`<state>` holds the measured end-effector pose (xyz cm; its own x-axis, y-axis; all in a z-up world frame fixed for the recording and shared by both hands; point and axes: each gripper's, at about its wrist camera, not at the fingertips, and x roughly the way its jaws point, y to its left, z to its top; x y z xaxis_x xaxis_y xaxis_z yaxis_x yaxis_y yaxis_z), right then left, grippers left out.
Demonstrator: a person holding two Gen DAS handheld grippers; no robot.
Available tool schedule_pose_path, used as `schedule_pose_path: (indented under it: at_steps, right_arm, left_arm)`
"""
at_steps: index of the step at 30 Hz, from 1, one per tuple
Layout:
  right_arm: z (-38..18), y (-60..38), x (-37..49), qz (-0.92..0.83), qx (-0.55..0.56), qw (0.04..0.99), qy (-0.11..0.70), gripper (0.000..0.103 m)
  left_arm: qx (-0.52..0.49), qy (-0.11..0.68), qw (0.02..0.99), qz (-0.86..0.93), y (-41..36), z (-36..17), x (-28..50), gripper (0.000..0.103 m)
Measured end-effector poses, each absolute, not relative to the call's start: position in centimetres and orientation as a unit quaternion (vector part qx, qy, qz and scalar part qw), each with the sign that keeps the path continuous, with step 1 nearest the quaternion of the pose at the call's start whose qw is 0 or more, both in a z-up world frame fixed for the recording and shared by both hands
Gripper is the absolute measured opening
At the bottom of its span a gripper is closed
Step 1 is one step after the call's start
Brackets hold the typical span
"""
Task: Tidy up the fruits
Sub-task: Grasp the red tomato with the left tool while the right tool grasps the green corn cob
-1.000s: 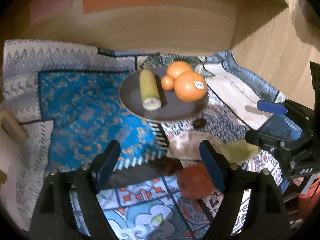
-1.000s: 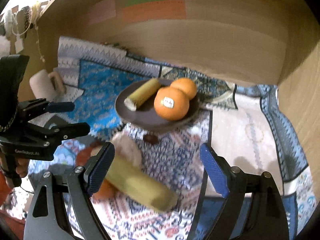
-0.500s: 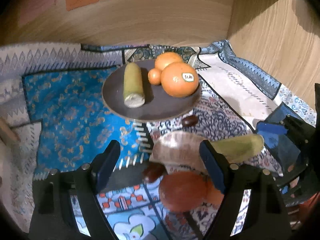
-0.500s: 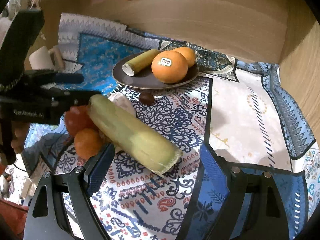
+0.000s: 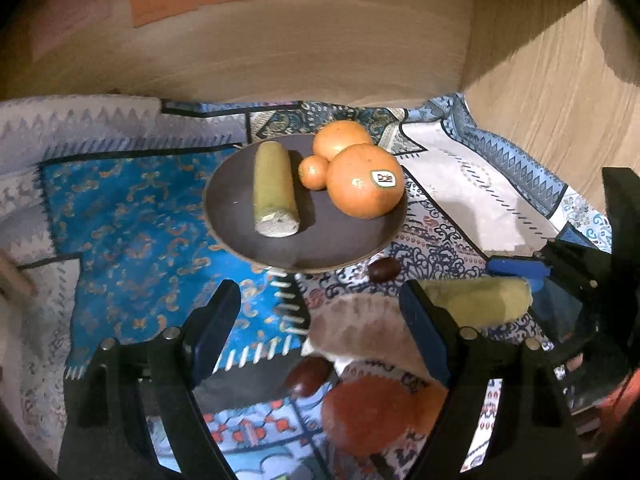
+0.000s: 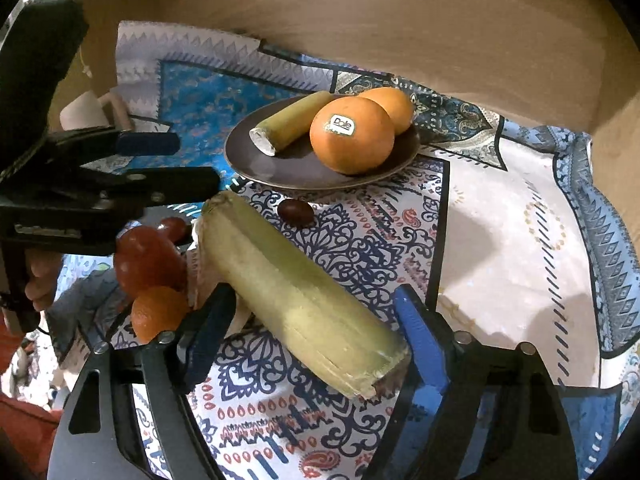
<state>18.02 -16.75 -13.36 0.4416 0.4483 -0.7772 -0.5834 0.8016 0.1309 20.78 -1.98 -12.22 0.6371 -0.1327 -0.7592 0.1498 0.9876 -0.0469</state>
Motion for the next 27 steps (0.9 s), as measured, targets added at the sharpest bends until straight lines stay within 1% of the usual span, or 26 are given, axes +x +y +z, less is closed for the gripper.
schedule_pose_path:
  at_steps: [3,5,6,7,8,12,20,26,27]
  right_arm:
    - [-13.3,-17.5,17.6,0.299,-0.076,0.849,0.43,0.066]
    - [-13.2,-18.2,17.3,0.292,-0.07,0.851,0.431,0.056]
    - [-13.2,-18.6,17.0,0.286,-0.068,0.853,0.432,0.053]
    - [-13.2,-18.9,16.9,0.279,-0.068,0.854,0.433,0.043]
    - [-13.2,-19.3,16.7,0.27,-0.066,0.857,0.434,0.037]
    - [-13.1,-20.9,15.8,0.251,-0.045,0.864,0.435,0.037]
    - [-12.6,-20.3,13.2,0.232,-0.077,0.868,0.433,0.034]
    - [-12.0,-20.1,13.1,0.247,-0.07,0.862,0.437,0.035]
    - [-12.0,-20.1,13.5,0.247,-0.07,0.862,0.437,0.035]
  left_arm:
    - [-0.004,0.422,0.904,-0.071,-0.7,-12.4,19.6,0.082]
    - [-0.01,0.424,0.903,-0.066,-0.1,-12.6,19.0,0.082]
    - [-0.014,0.426,0.902,-0.064,0.2,-12.8,18.5,0.082]
    - [-0.017,0.427,0.902,-0.063,0.5,-12.9,18.1,0.082]
    - [-0.021,0.428,0.902,-0.062,0.7,-13.0,17.6,0.082]
    - [-0.034,0.424,0.902,-0.067,1.4,-13.1,15.8,0.082]
    - [-0.034,0.42,0.903,-0.085,0.9,-12.7,13.5,0.082]
    - [-0.019,0.435,0.894,-0.107,-0.8,-14.0,13.3,0.082]
    - [-0.018,0.437,0.893,-0.108,-0.9,-14.2,13.4,0.081]
